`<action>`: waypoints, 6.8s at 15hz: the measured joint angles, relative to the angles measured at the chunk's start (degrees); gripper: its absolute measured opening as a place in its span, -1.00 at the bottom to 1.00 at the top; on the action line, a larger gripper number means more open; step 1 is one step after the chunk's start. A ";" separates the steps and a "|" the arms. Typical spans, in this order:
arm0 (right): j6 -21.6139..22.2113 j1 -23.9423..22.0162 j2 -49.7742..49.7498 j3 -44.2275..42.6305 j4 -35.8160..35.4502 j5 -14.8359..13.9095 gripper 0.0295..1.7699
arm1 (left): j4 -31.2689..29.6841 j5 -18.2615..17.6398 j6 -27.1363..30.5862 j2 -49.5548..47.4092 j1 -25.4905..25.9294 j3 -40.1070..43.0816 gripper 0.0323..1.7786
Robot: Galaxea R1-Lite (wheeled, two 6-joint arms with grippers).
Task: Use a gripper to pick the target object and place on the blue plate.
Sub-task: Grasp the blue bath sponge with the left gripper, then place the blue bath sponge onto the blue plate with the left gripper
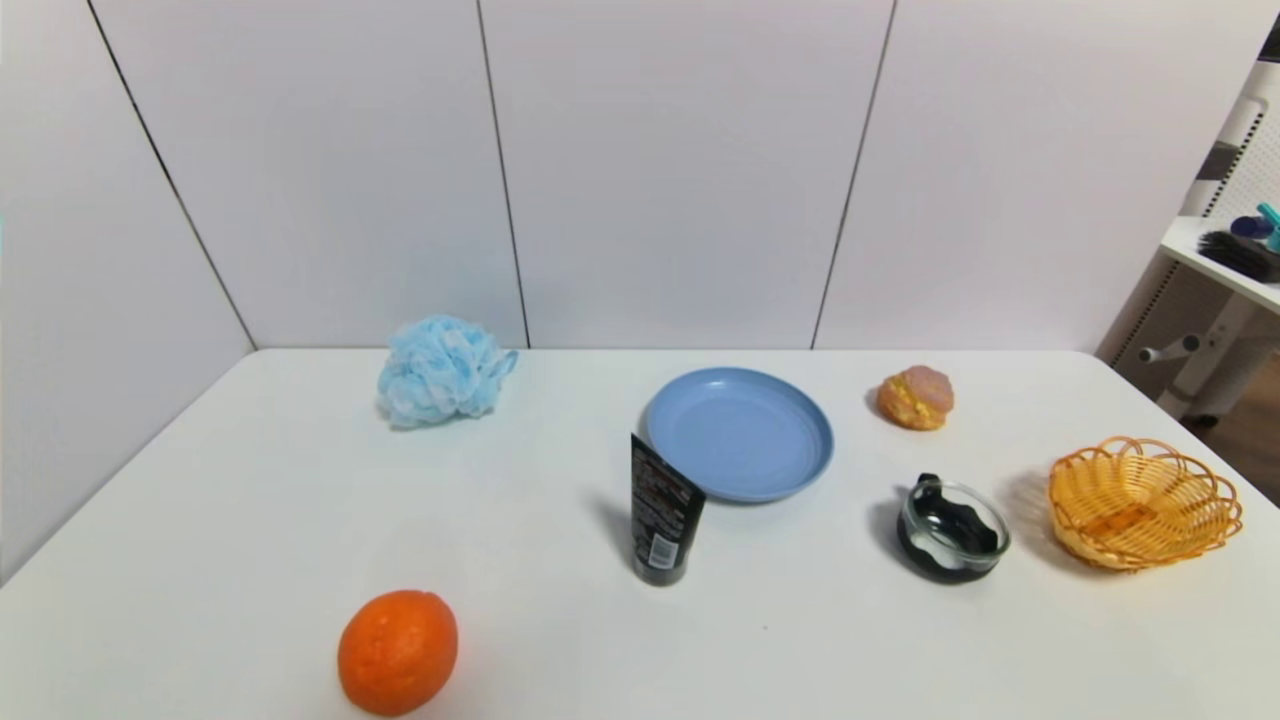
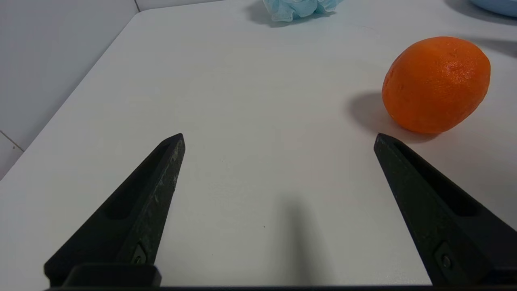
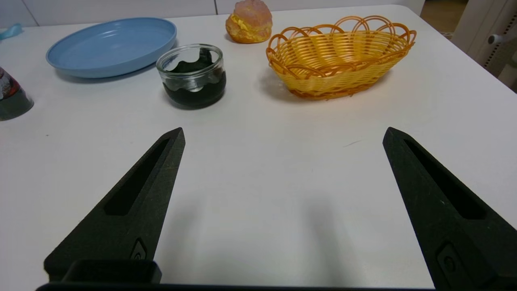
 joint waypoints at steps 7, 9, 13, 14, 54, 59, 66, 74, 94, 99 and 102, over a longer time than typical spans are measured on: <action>0.02 0.00 0.00 0.00 0.00 0.00 0.91 | 0.00 0.01 0.02 0.00 0.00 0.00 0.90; 0.05 0.02 0.00 0.00 0.00 -0.02 0.91 | -0.01 0.01 0.02 0.00 0.00 0.00 0.90; 0.02 0.02 0.00 0.00 0.00 0.00 0.91 | 0.00 0.01 0.00 0.00 0.00 0.00 0.90; 0.05 0.02 0.00 0.00 -0.02 0.00 0.91 | 0.00 0.00 -0.01 0.00 0.00 0.00 0.90; 0.00 0.00 0.00 0.00 0.00 0.02 0.91 | 14.52 -7.05 -0.94 115.59 -4.10 -99.39 0.90; 0.02 0.00 0.00 0.00 0.00 0.00 0.91 | 14.71 -7.46 -1.46 119.76 -4.79 -100.80 0.90; 0.05 0.05 0.00 0.00 0.00 0.02 0.91 | 20.70 -11.30 -2.85 121.30 -4.90 -100.83 0.90; 0.02 0.02 0.00 0.00 -0.02 0.02 0.91 | 20.09 -15.35 -2.62 124.77 -4.88 -100.99 0.90; 0.05 0.02 0.00 0.00 0.00 0.00 0.91 | 19.42 -16.84 0.30 109.19 -17.30 -101.65 -0.46; 0.02 0.02 0.00 0.00 0.00 -0.02 0.91 | 15.59 -16.77 0.63 109.25 -28.44 -102.06 -0.49; 0.05 0.02 0.00 0.00 -0.02 0.02 0.91 | 5.56 -16.48 0.79 114.27 -31.63 -102.25 -0.52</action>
